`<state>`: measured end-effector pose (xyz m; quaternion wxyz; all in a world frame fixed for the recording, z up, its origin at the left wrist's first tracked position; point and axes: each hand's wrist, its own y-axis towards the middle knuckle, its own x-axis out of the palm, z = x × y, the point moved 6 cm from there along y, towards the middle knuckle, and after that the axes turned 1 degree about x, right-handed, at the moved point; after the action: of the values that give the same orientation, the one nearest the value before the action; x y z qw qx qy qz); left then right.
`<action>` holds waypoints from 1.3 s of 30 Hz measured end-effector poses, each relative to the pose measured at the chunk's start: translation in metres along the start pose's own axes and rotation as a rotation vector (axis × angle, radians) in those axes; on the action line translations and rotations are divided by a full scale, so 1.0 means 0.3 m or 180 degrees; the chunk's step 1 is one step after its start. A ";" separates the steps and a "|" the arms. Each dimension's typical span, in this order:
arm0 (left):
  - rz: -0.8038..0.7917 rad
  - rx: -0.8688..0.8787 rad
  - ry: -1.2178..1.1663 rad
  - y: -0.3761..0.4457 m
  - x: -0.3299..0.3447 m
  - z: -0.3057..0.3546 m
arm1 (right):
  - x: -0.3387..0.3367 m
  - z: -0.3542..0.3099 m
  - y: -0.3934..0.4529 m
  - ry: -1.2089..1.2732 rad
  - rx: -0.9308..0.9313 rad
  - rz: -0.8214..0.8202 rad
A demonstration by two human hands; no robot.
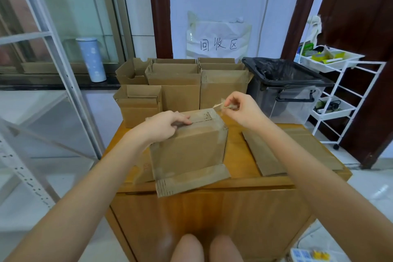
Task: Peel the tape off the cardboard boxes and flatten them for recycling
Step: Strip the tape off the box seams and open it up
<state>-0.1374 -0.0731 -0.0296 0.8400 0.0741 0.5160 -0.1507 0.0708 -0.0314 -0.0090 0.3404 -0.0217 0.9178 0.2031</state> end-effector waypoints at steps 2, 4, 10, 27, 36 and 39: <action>0.0013 0.0052 -0.0144 -0.001 0.001 0.002 | 0.018 -0.002 -0.013 -0.0045 -0.0021 -0.0276; 0.0049 0.0067 -0.0247 -0.002 0.002 0.004 | 0.025 -0.008 -0.023 -0.0179 -0.0113 -0.0381; 0.0120 0.0093 -0.0428 -0.011 0.010 0.009 | -0.015 0.011 -0.028 0.0050 0.0082 -0.0032; 0.1718 -0.0070 0.0850 0.026 0.044 0.075 | 0.024 -0.009 0.001 0.0895 0.0806 -0.0006; 0.1818 0.0080 0.0885 0.018 0.038 0.079 | 0.092 -0.033 0.019 -0.0650 0.0465 0.0152; 0.1806 0.0101 0.0917 0.018 0.038 0.079 | 0.132 -0.044 0.024 -0.1178 0.0084 0.0060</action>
<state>-0.1109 -0.0766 -0.0291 0.7656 0.2487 0.5859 0.0937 0.0312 -0.0259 -0.0225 0.5017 0.0292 0.8423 0.1948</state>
